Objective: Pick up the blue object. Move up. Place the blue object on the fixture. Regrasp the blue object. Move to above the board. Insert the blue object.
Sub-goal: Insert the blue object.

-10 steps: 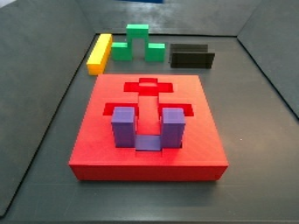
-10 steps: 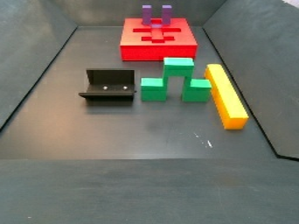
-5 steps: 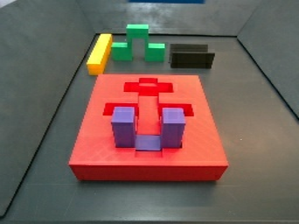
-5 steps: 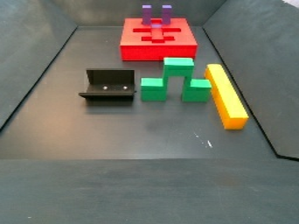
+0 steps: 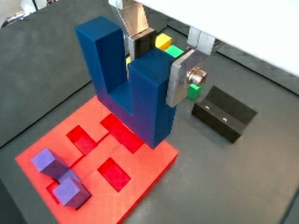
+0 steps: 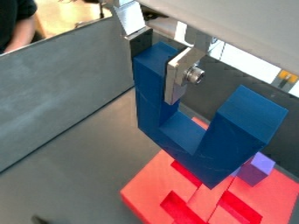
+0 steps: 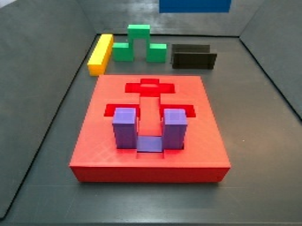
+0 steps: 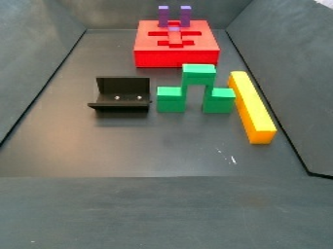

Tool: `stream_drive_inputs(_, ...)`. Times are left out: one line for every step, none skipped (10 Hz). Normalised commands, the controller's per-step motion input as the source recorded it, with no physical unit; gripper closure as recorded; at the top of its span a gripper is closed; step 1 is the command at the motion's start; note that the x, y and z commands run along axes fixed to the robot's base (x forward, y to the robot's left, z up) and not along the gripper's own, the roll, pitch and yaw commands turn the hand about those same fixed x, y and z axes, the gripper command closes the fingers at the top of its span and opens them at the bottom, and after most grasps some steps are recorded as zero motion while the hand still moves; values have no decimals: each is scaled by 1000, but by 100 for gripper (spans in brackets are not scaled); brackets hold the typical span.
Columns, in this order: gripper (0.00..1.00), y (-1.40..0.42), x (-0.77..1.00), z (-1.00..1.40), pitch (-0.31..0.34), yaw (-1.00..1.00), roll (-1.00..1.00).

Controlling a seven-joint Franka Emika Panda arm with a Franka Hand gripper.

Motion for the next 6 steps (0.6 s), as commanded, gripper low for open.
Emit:
stream_drive_inputs(100,11,-51,-186,-53,380,471)
stream_drive_inputs(100,0,-106,-229,-70,409,500)
stream_drive_inputs(100,0,-91,-391,-140,391,393)
stream_drive_inputs(100,-31,0,-429,-160,254,351)
stream_drive_inputs(100,-94,0,-471,-130,77,319)
stream_drive_inputs(100,-20,-169,-446,-116,-6,46)
